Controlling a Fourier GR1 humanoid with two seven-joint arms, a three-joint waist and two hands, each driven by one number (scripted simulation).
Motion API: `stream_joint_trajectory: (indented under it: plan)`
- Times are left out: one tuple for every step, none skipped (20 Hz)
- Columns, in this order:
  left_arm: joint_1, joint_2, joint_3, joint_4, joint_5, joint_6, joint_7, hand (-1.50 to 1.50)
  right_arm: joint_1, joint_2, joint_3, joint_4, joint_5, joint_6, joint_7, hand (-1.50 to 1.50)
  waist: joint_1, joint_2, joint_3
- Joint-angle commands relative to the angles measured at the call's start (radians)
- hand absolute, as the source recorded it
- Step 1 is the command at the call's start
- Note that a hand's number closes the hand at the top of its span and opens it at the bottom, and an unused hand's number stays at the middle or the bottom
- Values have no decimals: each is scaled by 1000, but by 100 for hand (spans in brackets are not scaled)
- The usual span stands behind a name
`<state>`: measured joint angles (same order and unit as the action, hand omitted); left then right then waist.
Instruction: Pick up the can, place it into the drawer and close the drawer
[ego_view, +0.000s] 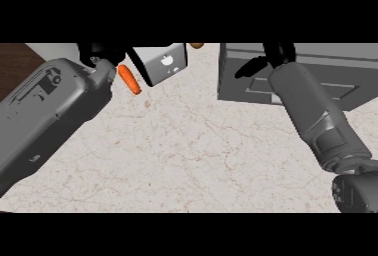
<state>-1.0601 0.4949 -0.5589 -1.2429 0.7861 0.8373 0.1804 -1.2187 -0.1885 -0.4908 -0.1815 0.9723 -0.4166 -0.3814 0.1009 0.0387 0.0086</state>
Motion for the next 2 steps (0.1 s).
stream_joint_trajectory:
  plan:
    - [26,-25,-20,-25,-13,27,8,-150,-57,-21,-90,-20,-100,58,-25,-150,0,-5,-5]
    - [11,11,-5,-48,-11,9,18,-150,-54,-23,-106,-16,-114,54,-18,-150,21,-2,-5]
